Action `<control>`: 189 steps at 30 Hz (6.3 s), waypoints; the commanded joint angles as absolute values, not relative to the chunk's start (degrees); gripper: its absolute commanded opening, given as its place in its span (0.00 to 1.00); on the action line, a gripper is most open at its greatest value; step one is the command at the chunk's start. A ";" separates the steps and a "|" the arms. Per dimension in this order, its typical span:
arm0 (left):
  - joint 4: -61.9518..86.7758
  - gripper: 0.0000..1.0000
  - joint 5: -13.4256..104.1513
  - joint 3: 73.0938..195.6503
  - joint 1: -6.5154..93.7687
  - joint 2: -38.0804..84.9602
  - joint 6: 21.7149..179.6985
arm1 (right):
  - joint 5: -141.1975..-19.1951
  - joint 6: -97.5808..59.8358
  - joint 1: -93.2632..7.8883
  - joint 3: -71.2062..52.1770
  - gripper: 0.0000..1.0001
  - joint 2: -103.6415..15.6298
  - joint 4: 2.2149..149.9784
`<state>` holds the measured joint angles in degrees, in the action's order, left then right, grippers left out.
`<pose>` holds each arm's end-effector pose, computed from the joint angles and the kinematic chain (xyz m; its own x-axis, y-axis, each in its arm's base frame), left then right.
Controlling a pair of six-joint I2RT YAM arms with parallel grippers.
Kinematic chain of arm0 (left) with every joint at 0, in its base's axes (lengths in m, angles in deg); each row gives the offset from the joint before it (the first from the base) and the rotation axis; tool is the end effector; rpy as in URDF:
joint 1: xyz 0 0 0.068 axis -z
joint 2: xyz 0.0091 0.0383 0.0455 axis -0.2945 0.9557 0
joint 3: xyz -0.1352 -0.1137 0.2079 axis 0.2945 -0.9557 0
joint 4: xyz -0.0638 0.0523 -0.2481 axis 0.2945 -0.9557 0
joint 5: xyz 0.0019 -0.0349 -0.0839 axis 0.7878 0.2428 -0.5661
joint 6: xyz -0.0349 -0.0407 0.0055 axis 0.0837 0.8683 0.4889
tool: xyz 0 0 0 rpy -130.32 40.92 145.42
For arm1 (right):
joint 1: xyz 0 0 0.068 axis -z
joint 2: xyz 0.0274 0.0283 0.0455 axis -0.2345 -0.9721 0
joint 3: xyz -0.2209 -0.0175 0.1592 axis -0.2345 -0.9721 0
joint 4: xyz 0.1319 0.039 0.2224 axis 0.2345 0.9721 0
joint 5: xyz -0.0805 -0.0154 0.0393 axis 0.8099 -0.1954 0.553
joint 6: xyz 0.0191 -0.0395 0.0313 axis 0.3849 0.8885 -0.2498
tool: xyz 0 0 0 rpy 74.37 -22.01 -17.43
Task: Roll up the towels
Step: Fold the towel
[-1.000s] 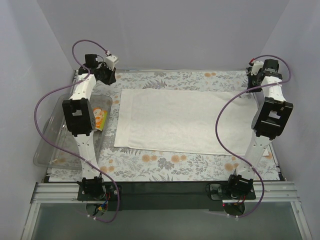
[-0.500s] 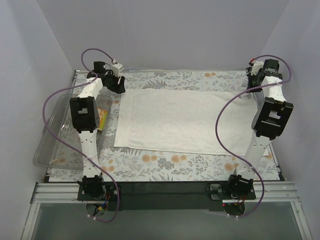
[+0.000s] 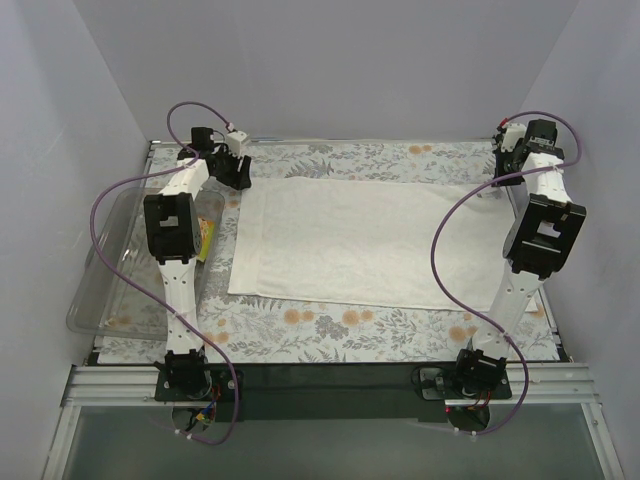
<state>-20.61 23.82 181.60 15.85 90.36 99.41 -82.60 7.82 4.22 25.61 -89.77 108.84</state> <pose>0.5401 -0.0057 0.1501 -0.8432 -0.1737 -0.5088 0.1254 0.8568 -0.5002 0.4793 -0.1471 0.2317 -0.7458 -0.1124 -0.6566 -0.0647 0.9932 -0.0966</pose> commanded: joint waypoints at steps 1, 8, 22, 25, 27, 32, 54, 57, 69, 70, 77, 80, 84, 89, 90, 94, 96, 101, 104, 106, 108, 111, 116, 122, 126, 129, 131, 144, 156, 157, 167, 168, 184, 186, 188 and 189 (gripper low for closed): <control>-19.05 0.52 23.22 182.79 16.07 90.24 98.97 | -82.84 7.98 4.54 26.38 0.01 -90.10 109.34; -18.96 0.50 19.18 182.44 16.16 90.68 99.85 | -82.57 7.54 4.54 26.39 0.01 -90.54 109.51; -20.10 0.24 22.34 180.95 16.34 91.30 99.06 | -82.05 7.54 4.46 26.47 0.01 -90.81 109.78; -20.19 0.12 21.20 180.07 16.34 90.86 98.62 | -82.22 7.54 4.46 26.38 0.01 -90.98 109.87; -20.10 0.00 20.40 179.80 16.34 90.24 98.53 | -82.22 7.54 4.46 26.12 0.01 -90.89 109.87; -19.14 0.00 19.70 181.38 16.34 88.57 98.44 | -82.14 8.42 4.46 26.03 0.01 -90.37 109.96; -24.31 0.00 10.21 173.21 11.77 70.48 90.99 | -82.93 11.58 5.77 22.87 0.01 -82.20 110.92; -28.18 0.00 7.66 171.81 10.19 68.19 89.39 | -83.71 12.29 6.21 20.94 0.01 -79.91 110.92; -40.22 0.00 3.35 157.04 5.53 52.63 73.15 | -84.59 17.03 9.20 8.65 0.01 -69.46 111.01; -41.53 0.00 2.74 156.43 5.26 51.93 71.65 | -84.68 17.90 9.64 7.67 0.01 -68.67 110.92; -51.99 0.00 4.22 147.73 5.00 43.94 57.06 | -84.42 26.07 10.79 -5.16 0.01 -60.32 111.27; -56.20 0.00 5.02 144.74 5.00 41.39 52.05 | -83.54 29.15 11.84 -9.02 0.01 -57.95 111.36; -59.21 0.00 7.21 140.26 5.09 37.25 45.90 | -83.02 32.41 13.33 -12.46 0.01 -55.83 111.36; -58.61 0.00 11.60 132.44 6.05 33.20 42.02 | -82.23 35.05 13.33 -16.68 0.01 -54.86 111.19; -57.99 0.00 13.53 131.38 6.75 33.03 42.10 | -81.35 35.23 13.33 -17.20 0.01 -55.21 111.36; -54.91 0.00 16.96 127.86 7.81 32.67 43.25 | -80.11 36.28 13.33 -19.31 0.01 -55.91 111.19; -53.68 0.00 17.76 127.16 8.33 33.02 43.95 | -80.11 36.81 13.42 -20.02 0.01 -55.83 111.10; -50.78 0.00 19.61 125.40 9.30 33.73 45.01 | -80.20 36.81 13.42 -20.46 0.01 -56.53 111.10; -51.56 0.00 19.70 125.83 9.39 34.08 44.66 | -80.11 37.16 13.42 -19.76 0.01 -55.83 111.36; -52.35 0.00 19.44 126.80 9.30 33.82 44.13 | -79.94 37.60 13.60 -19.23 0.01 -55.13 111.62; -54.29 0.00 18.65 127.85 9.39 33.55 43.16 | -80.03 38.30 14.38 -17.92 0.01 -53.90 112.24; -57.01 0.00 17.33 130.05 9.31 33.55 42.29 | -80.73 39.61 15.88 -15.90 0.01 -53.01 114.17; -61.05 0.00 16.89 132.86 9.31 34.16 40.53 | -80.82 42.08 16.67 -16.85 0.01 -51.61 115.40; -66.67 0.00 17.15 134.36 9.22 34.34 36.31 | -80.99 45.76 17.02 -21.33 0.01 -49.15 115.84; -67.04 0.00 18.82 132.09 9.22 34.08 34.55 | -80.73 48.92 17.64 -23.88 0.01 -48.27 115.76; -66.16 0.00 18.91 131.46 9.30 34.25 34.90 | -80.38 50.60 17.90 -25.73 0.01 -48.35 115.67; -65.63 0.00 19.17 131.20 9.31 34.95 35.42 | -80.38 51.39 17.90 -26.61 0.01 -48.35 115.58; -60.88 0.00 22.07 128.82 10.62 36.45 39.47 | -79.06 49.29 17.90 -24.95 0.01 -53.45 114.61; -69.50 0.00 17.24 138.40 10.62 36.81 37.98 | -82.04 52.01 21.15 -14.84 0.01 -50.55 120.06; -69.50 0.00 17.32 138.23 10.71 35.85 37.80 | -82.48 52.71 21.33 -14.84 0.01 -50.12 120.24; -69.41 0.00 17.59 129.11 13.52 31.71 34.72 | -81.26 56.67 22.12 -19.14 0.01 -50.90 120.33; -69.23 0.00 17.68 128.04 15.00 31.18 34.81 | -81.08 56.76 22.12 -19.40 0.01 -51.25 120.24; -57.63 0.00 23.39 123.46 16.25 34.61 43.16 | -79.41 56.59 22.12 -23.89 0.01 -52.75 117.25; -57.98 0.00 22.34 126.79 16.34 34.69 43.68 | -80.02 55.80 22.12 -22.58 0.01 -52.84 117.25; -57.37 0.00 20.93 132.30 16.25 35.66 46.14 | -80.81 54.40 22.12 -19.77 0.01 -53.36 117.25; -56.24 0.00 20.49 134.43 16.34 36.79 48.06 | -81.25 53.78 22.12 -18.63 0.01 -53.71 117.25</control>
<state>-59.16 21.92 126.67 16.50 36.06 44.68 -80.57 52.52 21.68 -23.37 -52.94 118.44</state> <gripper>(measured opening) 0.023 0.016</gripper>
